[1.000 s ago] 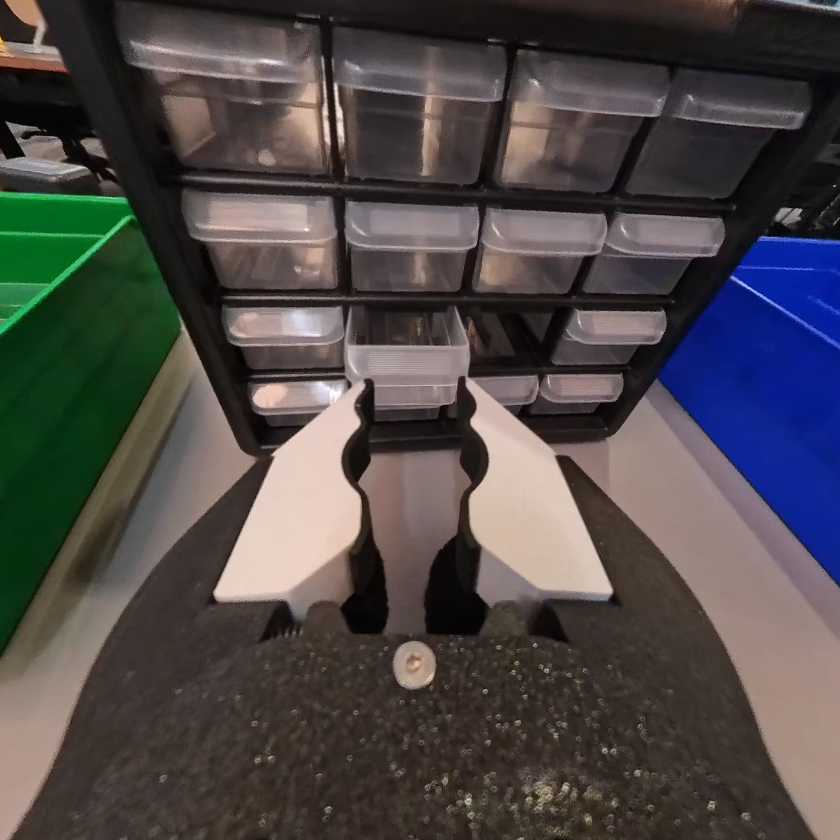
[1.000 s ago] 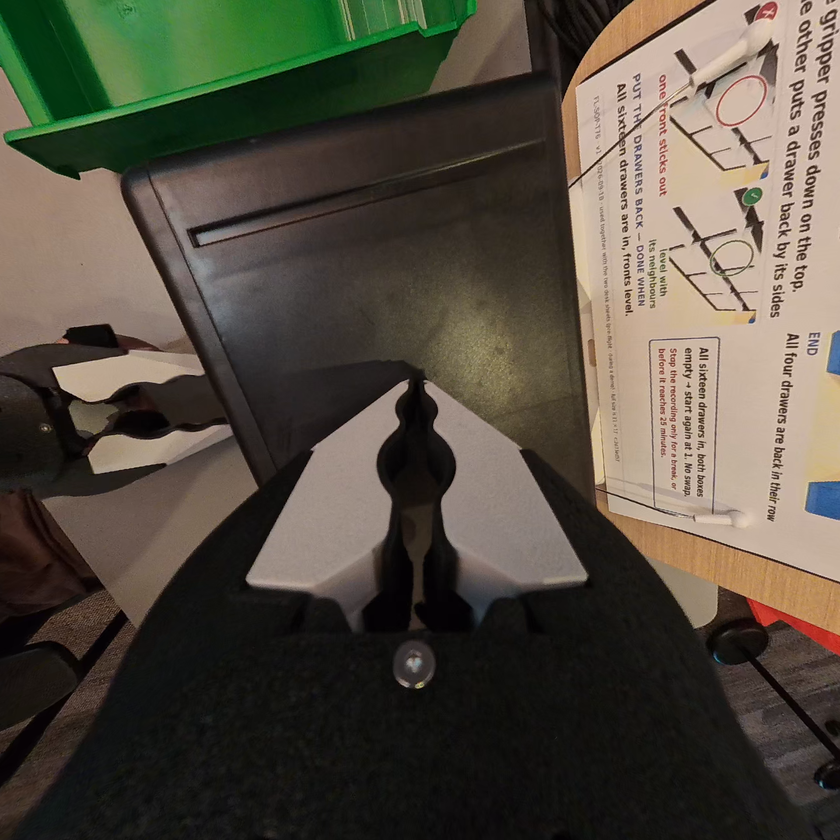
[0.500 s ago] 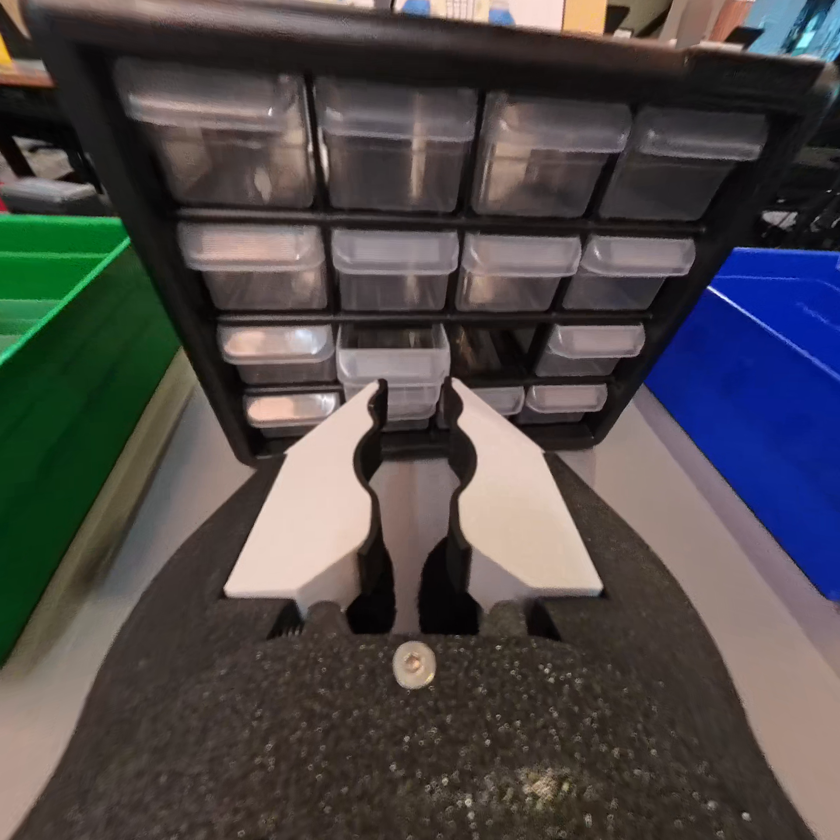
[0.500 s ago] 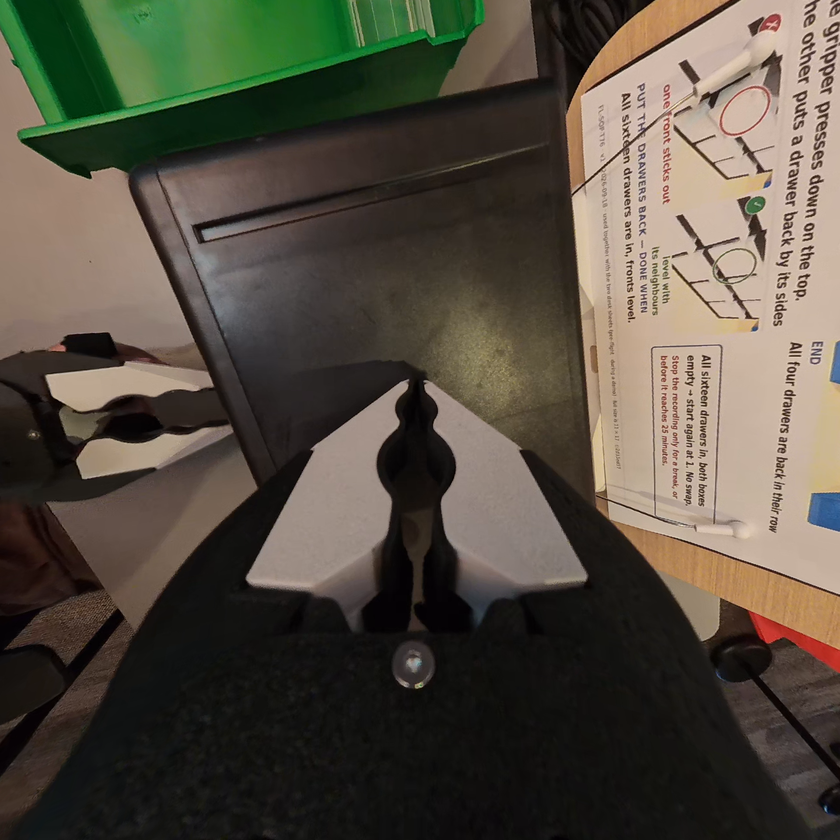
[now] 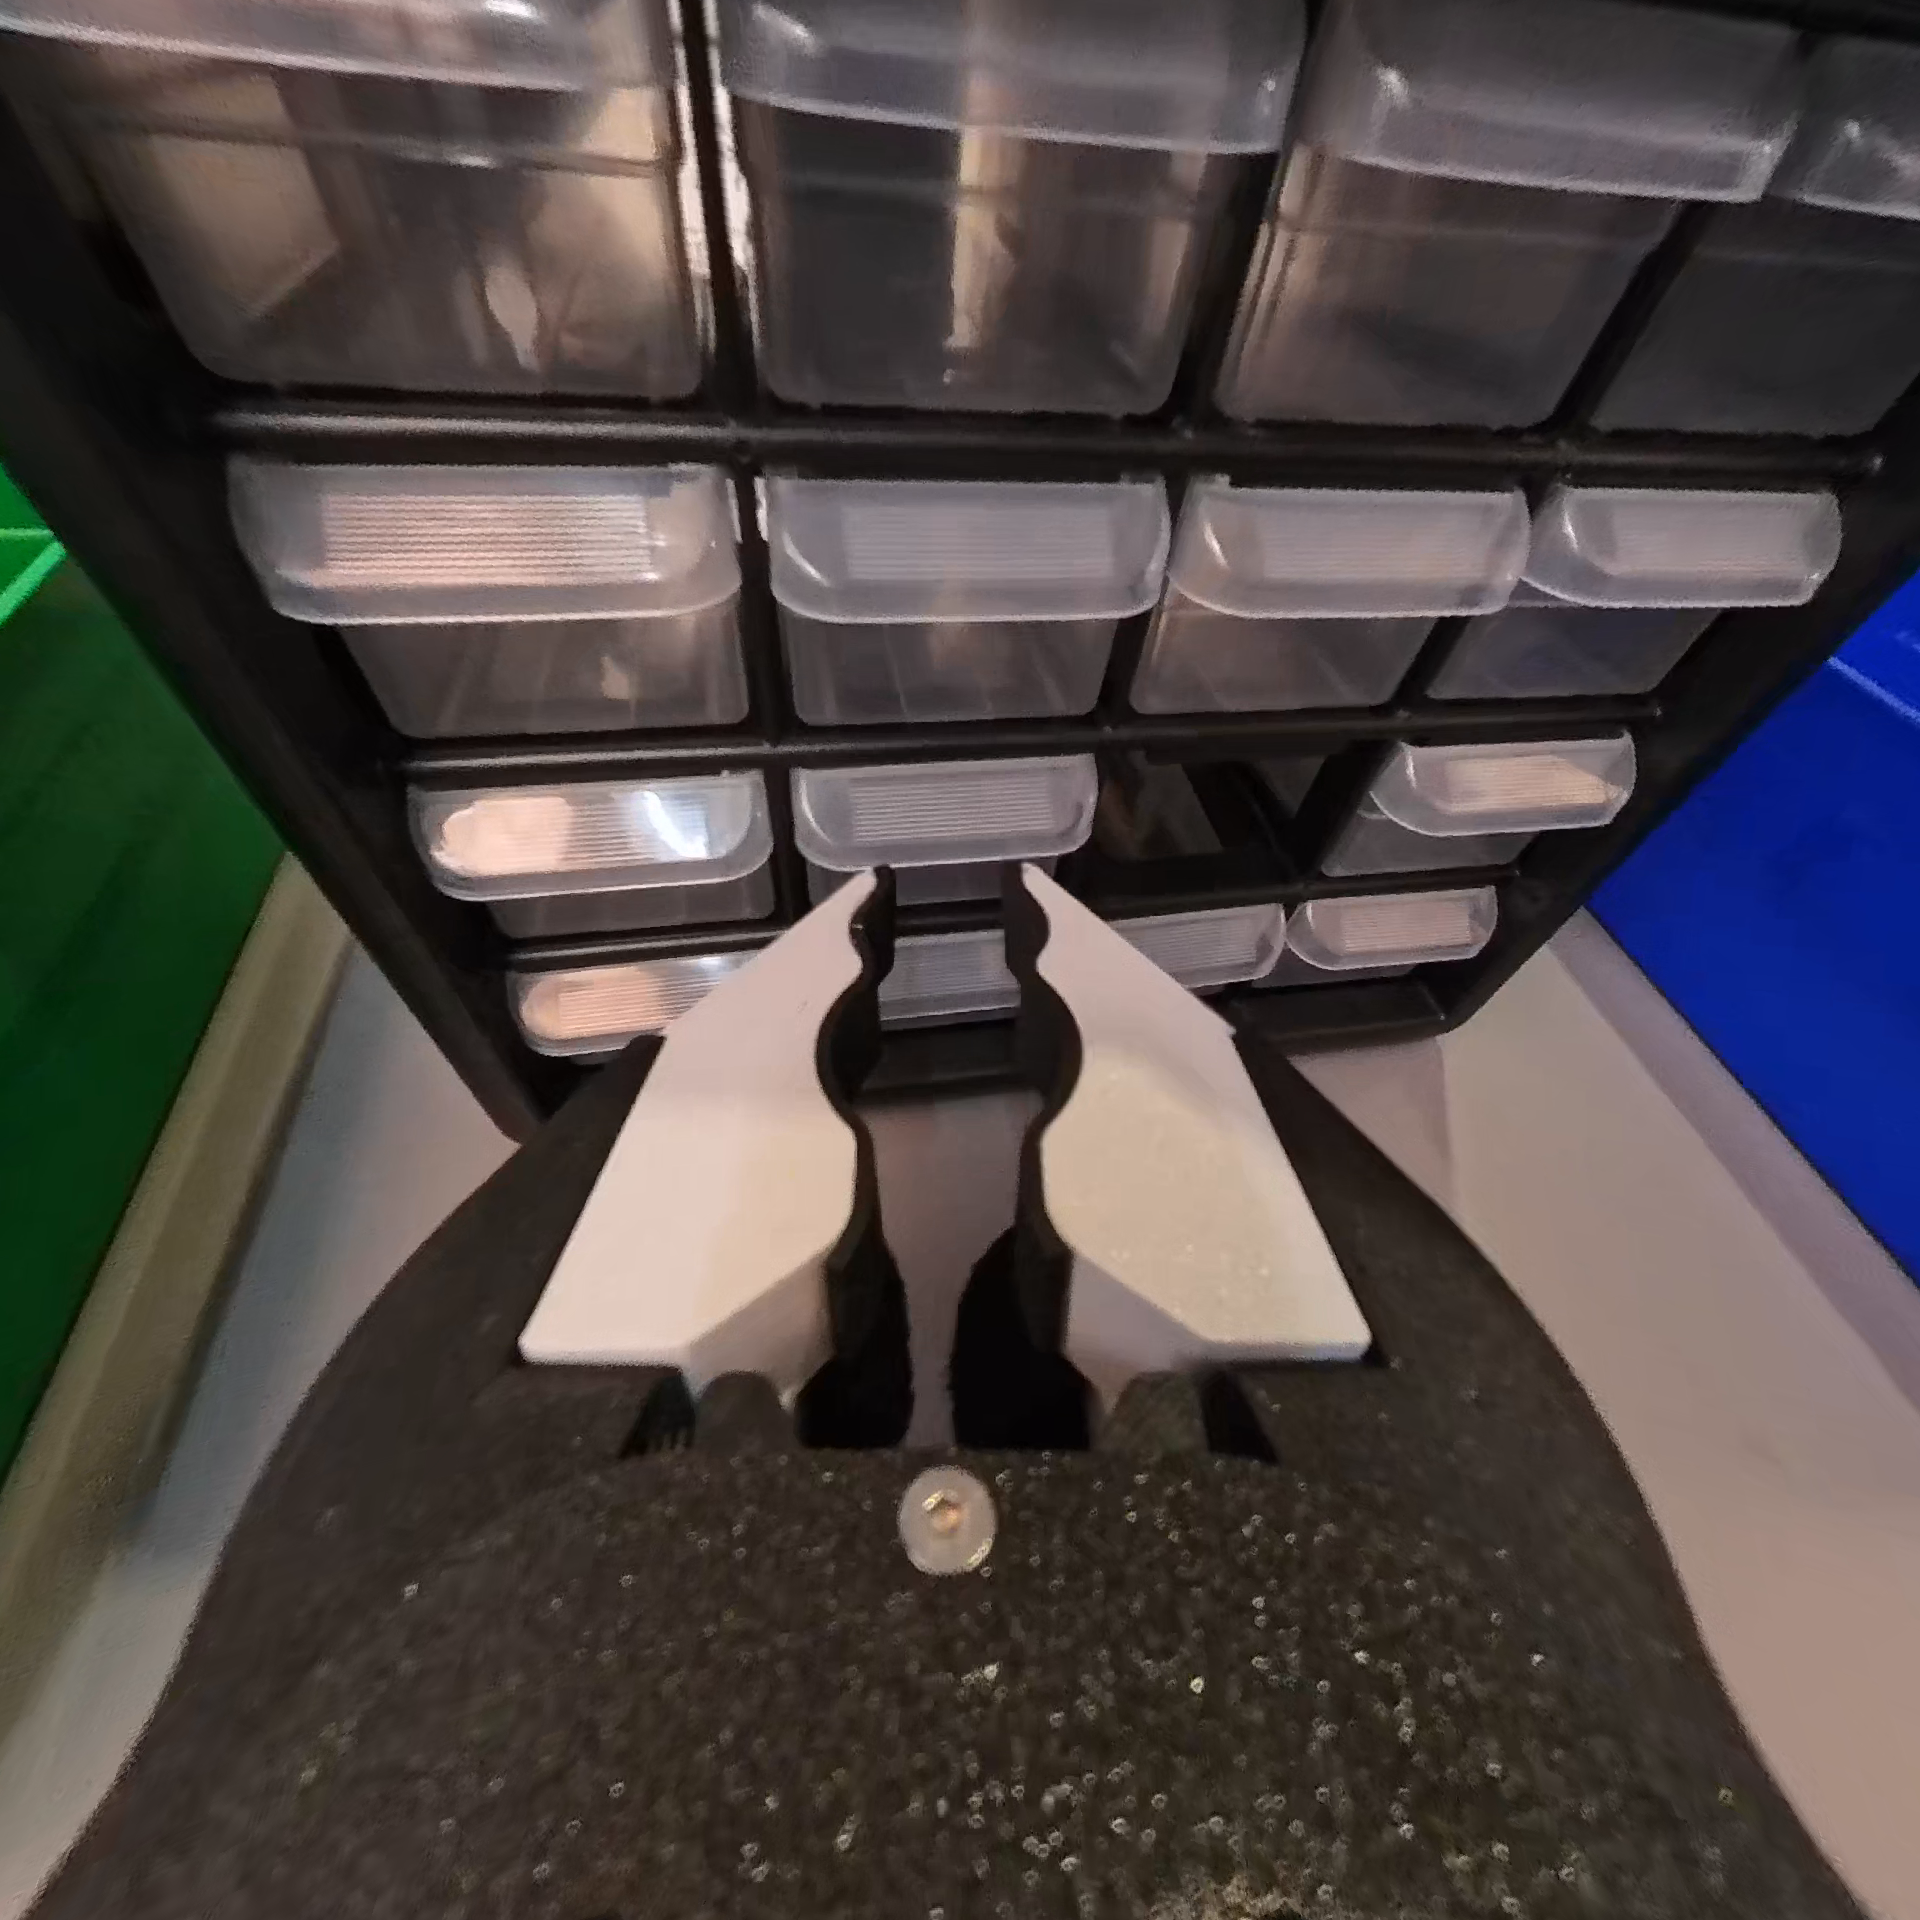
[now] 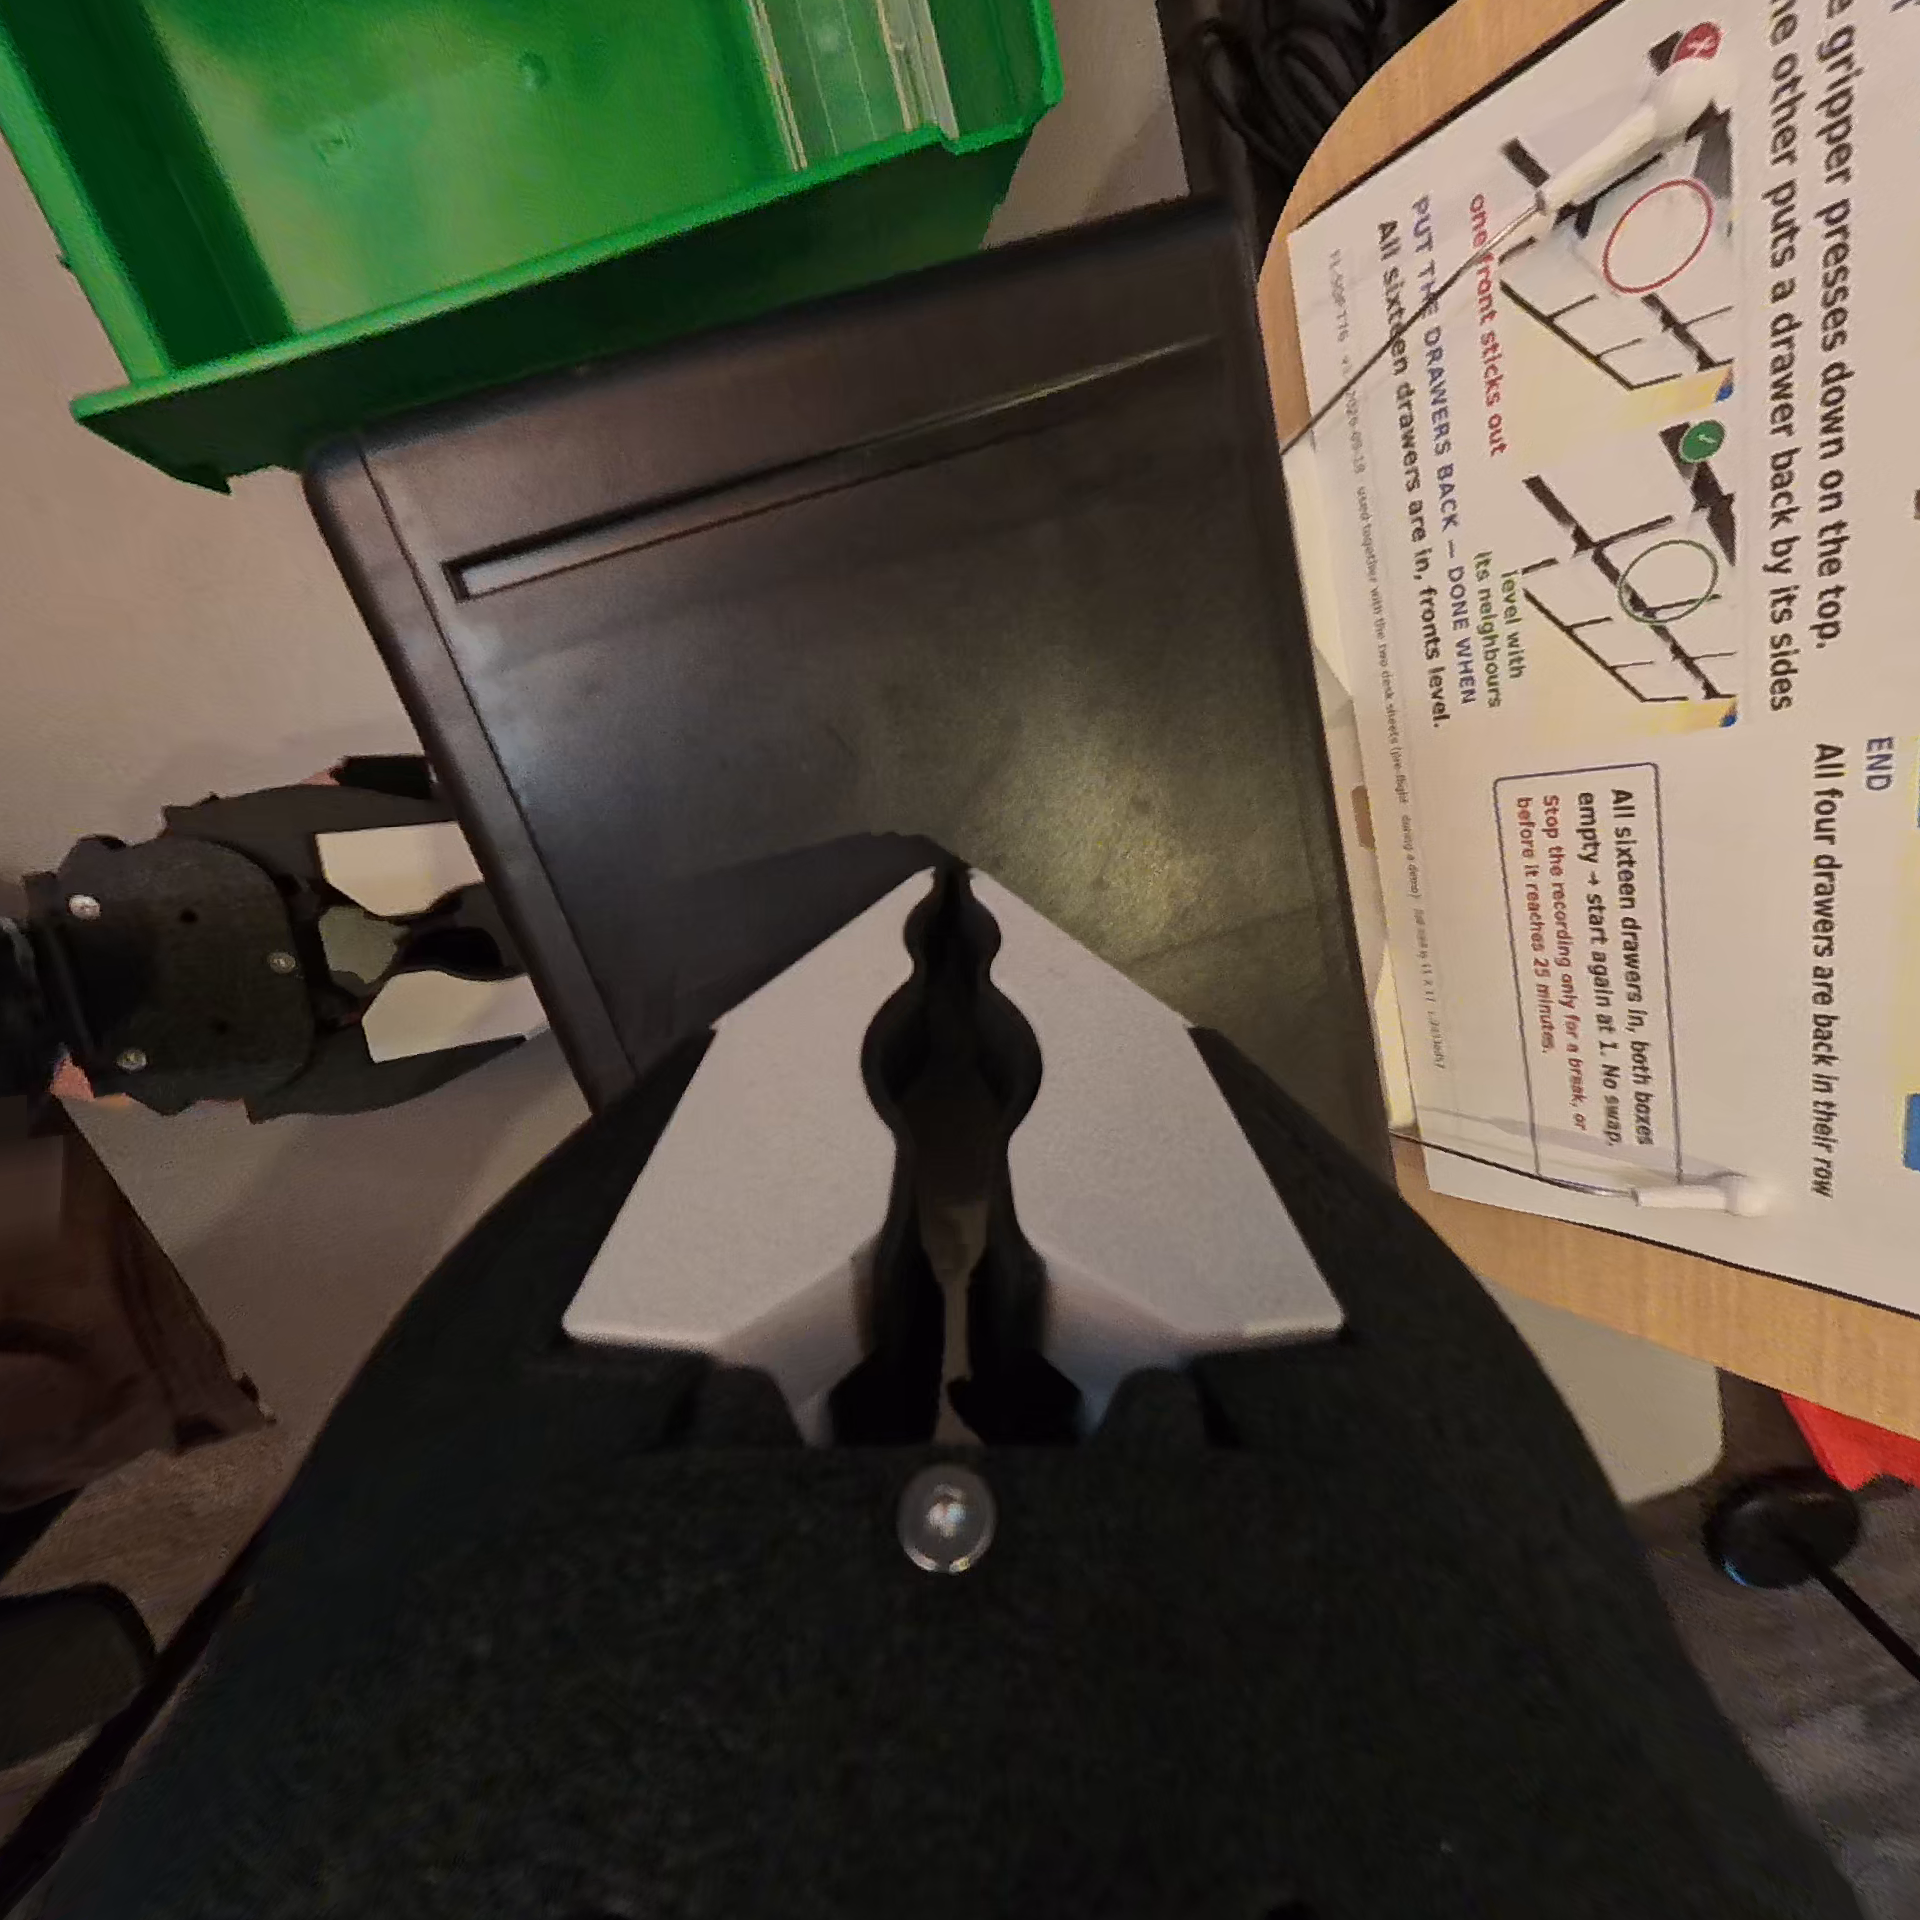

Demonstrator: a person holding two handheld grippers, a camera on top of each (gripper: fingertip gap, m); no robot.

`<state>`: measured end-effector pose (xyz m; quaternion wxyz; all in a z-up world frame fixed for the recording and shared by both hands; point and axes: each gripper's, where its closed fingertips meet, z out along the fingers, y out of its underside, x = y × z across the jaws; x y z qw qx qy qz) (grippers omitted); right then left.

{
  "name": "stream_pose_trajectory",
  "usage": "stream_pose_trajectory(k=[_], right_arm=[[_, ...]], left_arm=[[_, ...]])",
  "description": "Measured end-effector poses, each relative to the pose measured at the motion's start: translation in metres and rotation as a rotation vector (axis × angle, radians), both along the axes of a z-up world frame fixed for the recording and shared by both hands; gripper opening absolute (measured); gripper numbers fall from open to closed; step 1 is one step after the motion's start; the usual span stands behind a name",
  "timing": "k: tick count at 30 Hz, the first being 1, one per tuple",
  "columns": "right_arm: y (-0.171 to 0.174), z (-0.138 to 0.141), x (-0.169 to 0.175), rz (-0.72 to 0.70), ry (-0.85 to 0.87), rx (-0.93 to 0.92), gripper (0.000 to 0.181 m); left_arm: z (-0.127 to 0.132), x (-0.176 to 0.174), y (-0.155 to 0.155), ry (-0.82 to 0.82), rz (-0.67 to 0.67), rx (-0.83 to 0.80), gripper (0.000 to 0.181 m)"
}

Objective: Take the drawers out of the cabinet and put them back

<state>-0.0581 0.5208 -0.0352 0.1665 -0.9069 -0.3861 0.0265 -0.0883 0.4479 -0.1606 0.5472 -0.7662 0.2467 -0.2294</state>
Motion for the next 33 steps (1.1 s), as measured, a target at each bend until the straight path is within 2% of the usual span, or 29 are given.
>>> stream_pose_trajectory(k=[4,6,9,11,13,14,16,18,20,23,26,30,32,33], right_arm=[[0.0,0.001,-0.009,-0.004,0.096,0.038,0.0],[0.0,0.001,-0.009,0.008,0.111,0.058,0.0],[0.001,0.001,-0.01,0.042,0.124,0.1,0.0],[0.001,0.002,-0.009,0.074,0.109,0.147,0.0],[0.001,0.009,-0.007,0.034,0.093,0.233,0.0],[-0.002,0.018,-0.011,0.025,0.122,0.309,0.0],[-0.024,0.038,-0.029,0.032,0.251,0.452,0.0],[-0.064,0.042,-0.051,0.052,0.39,0.538,0.0],[-0.114,0.023,-0.073,0.074,0.504,0.57,0.0],[-0.191,-0.028,-0.102,0.074,0.63,0.541,0.004],[-0.255,-0.075,-0.123,-0.025,0.75,0.46,0.012],[-0.301,-0.112,-0.132,-0.222,0.818,0.424,0.016],[-0.31,-0.122,-0.132,-0.293,0.824,0.425,0.016],[-0.311,-0.124,-0.132,-0.318,0.823,0.427,0.016]], left_arm=[[0.001,0.002,-0.018,0.002,-0.089,-0.038,0.021],[0.023,-0.002,-0.038,-0.041,-0.178,-0.033,0.023],[0.076,-0.031,-0.05,-0.101,-0.244,0.028,0.028],[0.102,-0.073,-0.024,-0.08,-0.15,0.049,0.03],[0.104,-0.132,0.027,0.032,0.058,0.045,0.031],[0.096,-0.153,0.049,0.128,0.09,0.027,0.031],[0.061,-0.187,0.092,0.341,0.117,-0.07,0.033],[0.021,-0.197,0.119,0.456,0.035,-0.237,0.044],[0.001,-0.187,0.143,0.483,-0.134,-0.255,0.05],[-0.018,-0.185,0.186,0.633,-0.308,-0.137,0.048],[-0.039,-0.187,0.216,0.848,-0.463,-0.092,0.05],[-0.069,-0.2,0.234,1.087,-0.587,-0.177,0.052],[-0.078,-0.208,0.235,1.198,-0.636,-0.184,0.04],[-0.081,-0.211,0.234,1.236,-0.654,-0.18,0.027]])
